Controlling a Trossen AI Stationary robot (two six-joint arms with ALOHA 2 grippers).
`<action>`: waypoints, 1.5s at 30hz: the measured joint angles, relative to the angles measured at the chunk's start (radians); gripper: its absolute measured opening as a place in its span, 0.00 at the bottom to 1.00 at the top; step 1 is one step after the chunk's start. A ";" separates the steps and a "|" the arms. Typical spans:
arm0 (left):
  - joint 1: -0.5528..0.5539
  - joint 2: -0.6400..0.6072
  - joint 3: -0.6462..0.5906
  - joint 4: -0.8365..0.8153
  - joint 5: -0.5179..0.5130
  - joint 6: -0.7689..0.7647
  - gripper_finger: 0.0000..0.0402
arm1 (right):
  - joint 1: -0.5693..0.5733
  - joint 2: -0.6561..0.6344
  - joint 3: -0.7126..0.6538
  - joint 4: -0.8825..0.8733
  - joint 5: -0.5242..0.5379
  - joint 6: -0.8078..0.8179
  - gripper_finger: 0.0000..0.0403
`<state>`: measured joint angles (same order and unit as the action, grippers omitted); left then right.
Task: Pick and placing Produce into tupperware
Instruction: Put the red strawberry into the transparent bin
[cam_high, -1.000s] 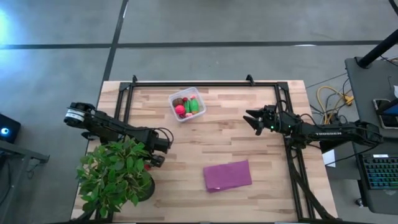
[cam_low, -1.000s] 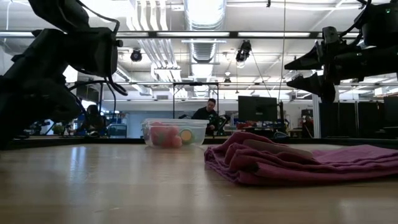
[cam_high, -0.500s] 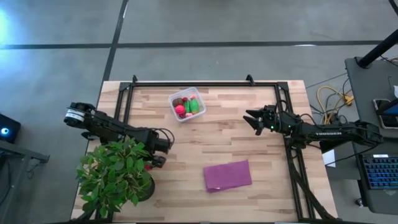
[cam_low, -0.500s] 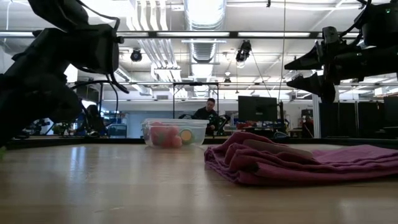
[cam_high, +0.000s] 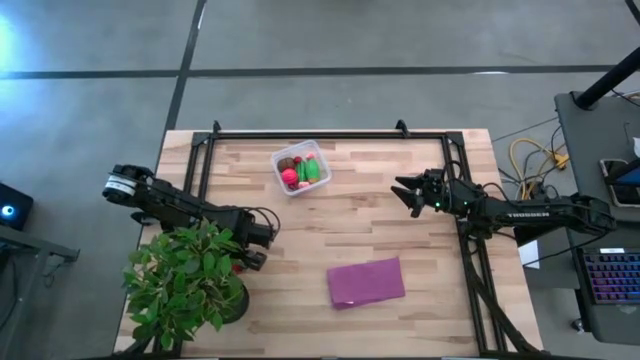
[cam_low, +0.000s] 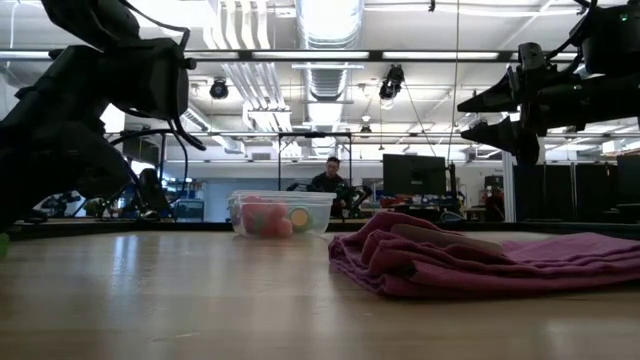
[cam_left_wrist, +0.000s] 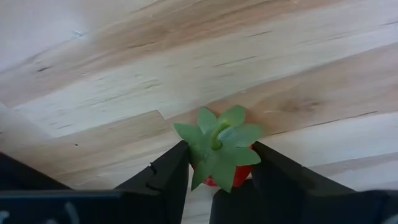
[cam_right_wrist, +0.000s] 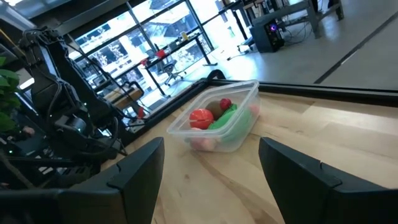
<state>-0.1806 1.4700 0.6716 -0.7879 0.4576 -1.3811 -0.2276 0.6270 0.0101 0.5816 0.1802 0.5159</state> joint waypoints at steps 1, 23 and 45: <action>0.000 0.000 0.000 0.001 0.000 0.000 0.36 | 0.000 0.000 0.000 0.000 0.000 0.000 0.63; 0.129 -0.047 0.088 0.010 -0.203 0.123 0.34 | 0.000 0.000 0.000 0.000 0.000 0.000 0.63; 0.737 0.142 0.494 0.300 -0.280 0.902 0.34 | 0.000 0.002 0.000 0.000 0.000 0.000 0.63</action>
<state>0.5564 1.6119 1.1658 -0.4877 0.1780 -0.4793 -0.2276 0.6292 0.0101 0.5812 0.1806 0.5159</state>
